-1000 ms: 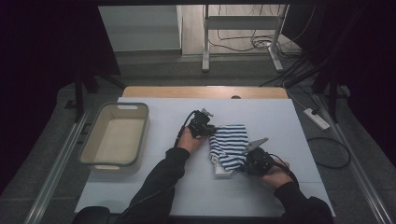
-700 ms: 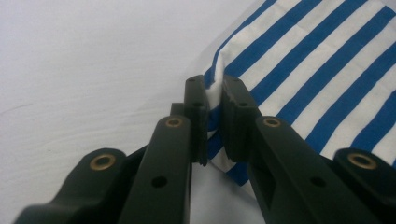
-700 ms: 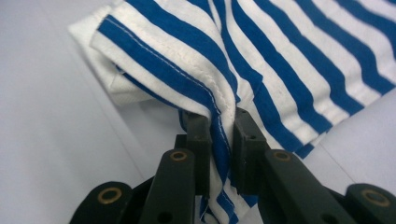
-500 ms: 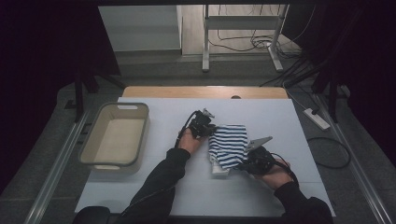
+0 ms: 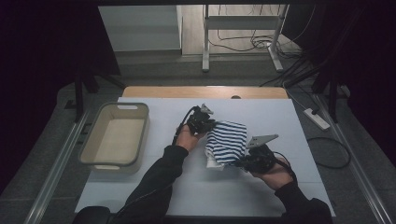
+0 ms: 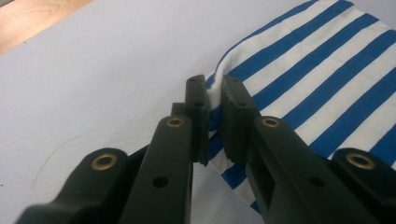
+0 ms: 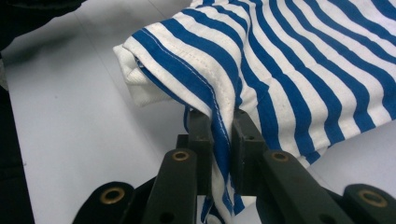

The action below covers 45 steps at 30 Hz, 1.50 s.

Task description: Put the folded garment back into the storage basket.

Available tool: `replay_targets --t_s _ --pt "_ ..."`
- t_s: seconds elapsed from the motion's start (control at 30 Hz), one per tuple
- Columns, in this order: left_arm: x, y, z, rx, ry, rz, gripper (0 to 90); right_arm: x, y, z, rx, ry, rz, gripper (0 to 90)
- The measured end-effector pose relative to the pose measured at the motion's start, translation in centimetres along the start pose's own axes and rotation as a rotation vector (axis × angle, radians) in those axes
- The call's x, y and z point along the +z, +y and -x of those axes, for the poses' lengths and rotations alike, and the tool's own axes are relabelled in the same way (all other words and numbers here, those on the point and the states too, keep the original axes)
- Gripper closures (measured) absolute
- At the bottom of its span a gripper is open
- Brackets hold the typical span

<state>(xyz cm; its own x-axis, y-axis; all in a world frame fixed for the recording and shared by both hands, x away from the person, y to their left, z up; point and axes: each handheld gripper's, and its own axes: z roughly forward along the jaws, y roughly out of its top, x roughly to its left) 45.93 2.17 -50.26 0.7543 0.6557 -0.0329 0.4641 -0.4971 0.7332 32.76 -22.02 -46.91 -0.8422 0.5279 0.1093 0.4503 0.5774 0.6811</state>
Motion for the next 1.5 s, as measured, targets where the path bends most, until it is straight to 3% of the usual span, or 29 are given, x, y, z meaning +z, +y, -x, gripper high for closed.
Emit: replay_targets --t_s 0.4,0.9,1.5 --pt "-1.4 0.3 -0.1 0.011 0.004 0.024 82.3 -0.6 1.1 -1.2 -0.021 0.016 0.054 80.9" --pt "-3.5 0.5 -0.2 0.030 -0.001 0.057 82.3 -0.8 2.3 -2.9 -0.033 0.052 0.083 81.3" --pt "-7.0 0.4 -1.2 0.043 0.031 0.060 82.3 -0.5 4.3 -4.3 -0.058 0.097 0.125 81.8"
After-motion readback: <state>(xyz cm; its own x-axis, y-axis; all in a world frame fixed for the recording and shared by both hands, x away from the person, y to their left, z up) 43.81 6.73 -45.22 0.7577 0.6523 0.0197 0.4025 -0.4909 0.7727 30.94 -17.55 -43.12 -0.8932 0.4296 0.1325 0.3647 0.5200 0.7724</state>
